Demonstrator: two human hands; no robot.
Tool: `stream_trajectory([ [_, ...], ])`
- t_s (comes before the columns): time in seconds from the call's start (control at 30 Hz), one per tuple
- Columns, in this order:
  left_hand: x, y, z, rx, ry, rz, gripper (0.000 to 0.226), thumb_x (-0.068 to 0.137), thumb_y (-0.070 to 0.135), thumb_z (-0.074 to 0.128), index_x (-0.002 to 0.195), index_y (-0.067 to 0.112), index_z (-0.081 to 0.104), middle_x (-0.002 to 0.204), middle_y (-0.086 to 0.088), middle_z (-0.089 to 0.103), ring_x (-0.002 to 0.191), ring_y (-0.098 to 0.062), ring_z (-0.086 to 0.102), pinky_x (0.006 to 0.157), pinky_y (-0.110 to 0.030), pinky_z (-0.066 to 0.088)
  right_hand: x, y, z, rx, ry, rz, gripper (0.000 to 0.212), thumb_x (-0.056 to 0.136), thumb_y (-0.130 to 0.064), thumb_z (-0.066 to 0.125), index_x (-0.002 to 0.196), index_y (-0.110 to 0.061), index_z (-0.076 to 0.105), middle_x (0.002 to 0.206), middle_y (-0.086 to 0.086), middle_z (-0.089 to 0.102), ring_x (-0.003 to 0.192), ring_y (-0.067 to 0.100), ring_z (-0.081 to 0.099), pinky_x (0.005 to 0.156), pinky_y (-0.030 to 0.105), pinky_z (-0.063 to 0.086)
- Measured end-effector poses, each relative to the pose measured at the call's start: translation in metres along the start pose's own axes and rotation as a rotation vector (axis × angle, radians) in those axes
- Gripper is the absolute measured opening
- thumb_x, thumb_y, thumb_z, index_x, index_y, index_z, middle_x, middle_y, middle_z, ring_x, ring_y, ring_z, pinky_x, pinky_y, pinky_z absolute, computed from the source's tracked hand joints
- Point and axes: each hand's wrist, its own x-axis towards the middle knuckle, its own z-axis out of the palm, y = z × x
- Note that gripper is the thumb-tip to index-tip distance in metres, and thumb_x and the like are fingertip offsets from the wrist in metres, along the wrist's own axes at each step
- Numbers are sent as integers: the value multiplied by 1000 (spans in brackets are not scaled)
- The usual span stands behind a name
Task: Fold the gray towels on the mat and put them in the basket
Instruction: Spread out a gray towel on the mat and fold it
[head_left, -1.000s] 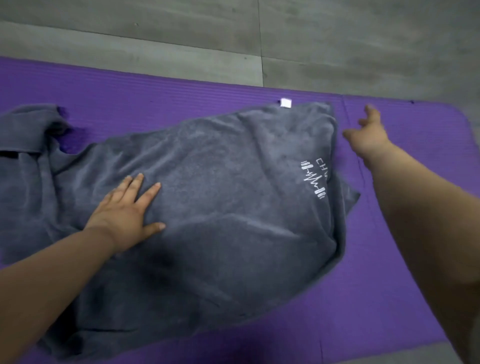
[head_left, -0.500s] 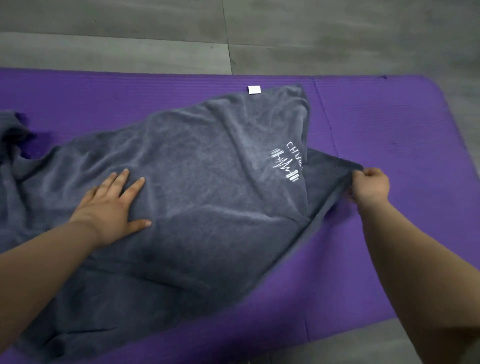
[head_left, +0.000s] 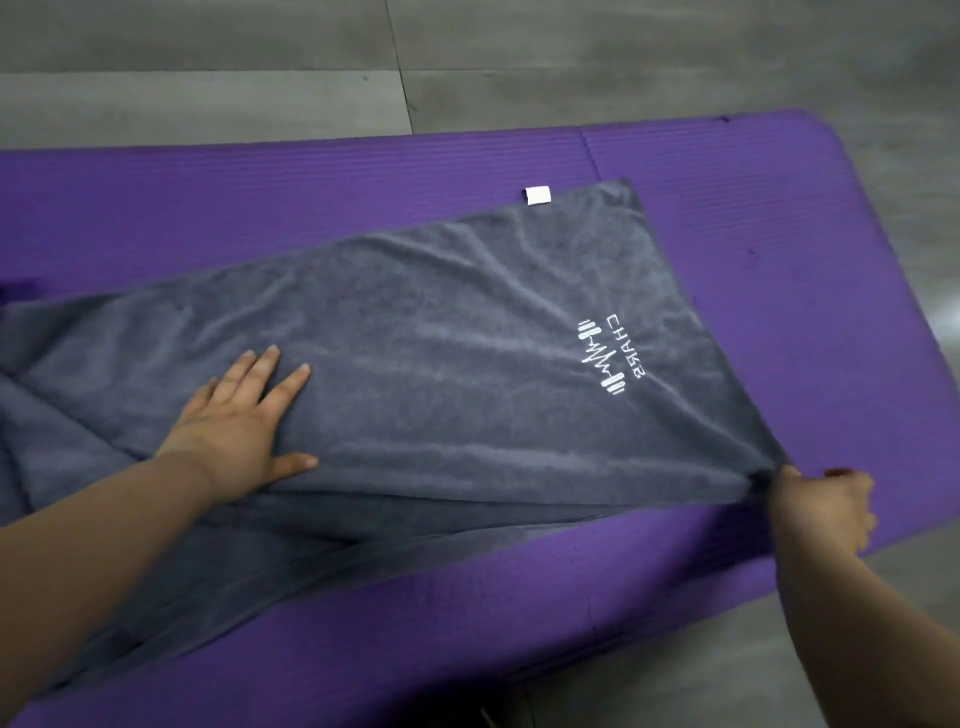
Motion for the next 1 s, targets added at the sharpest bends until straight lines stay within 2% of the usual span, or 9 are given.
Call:
stream_trajectory([
  [0.1,-3,-5,2,-30,52,38,91,82,58,47,145,24,-10,155,-6,-14,144,-21,-8,117,-34,3,-40,-30,13,-116,31,-459,74,70,-34,33,135,3,38,143,29,33,132,43,30,107,45,22],
  [0.2,-18,-13,-1,-119,161,68,83,81,51,54,145,14,15,154,-15,9,143,-29,16,115,-41,17,-83,-58,50,-239,-146,-1035,71,69,-40,36,126,2,49,131,32,48,119,48,49,103,44,28],
  [0.27,-29,-24,4,-52,229,139,75,75,54,48,131,4,46,135,-27,46,118,-40,53,95,-49,44,-123,-80,67,-373,-347,-1329,64,71,-43,39,120,-4,57,123,26,58,110,42,59,97,45,43],
  [0.33,-44,-45,13,63,252,201,71,67,57,37,117,8,50,113,-26,63,93,-39,67,85,-42,50,-159,-97,78,-504,-475,-1494,69,76,-49,34,131,-11,50,141,19,44,128,33,46,107,44,34],
  [0.47,-85,-98,28,195,213,171,69,83,66,17,114,15,50,109,-18,68,93,-32,68,89,-34,42,-185,-109,87,-610,-575,-1354,63,94,-48,30,147,-24,6,157,3,-7,145,19,-7,117,36,-6],
  [0.53,-106,-128,28,145,210,69,76,85,66,14,115,12,59,114,-17,66,100,-32,66,82,-39,53,-196,-114,82,-637,-561,-1300,63,95,-45,32,147,-24,5,157,3,-6,145,20,-5,117,39,-3],
  [0.63,-130,-173,22,-169,254,-224,60,86,49,51,133,13,45,142,-12,43,130,-31,41,107,-42,34,-221,-134,70,-708,-557,-1236,63,94,-44,36,147,-23,9,157,6,4,145,26,5,118,41,7],
  [0.8,-138,-242,36,-711,341,-567,54,87,13,57,134,-4,37,141,-25,37,134,-35,31,110,-37,23,-303,-188,55,-750,-660,-1499,62,93,-36,44,146,-22,15,154,4,19,139,25,24,113,36,25],
  [1.0,-120,-295,85,-753,330,-725,53,84,32,61,128,4,50,129,-26,47,124,-39,40,107,-40,31,-432,-208,86,-911,-850,-1662,63,91,-32,49,145,-17,20,153,4,23,139,23,28,114,33,26],
])
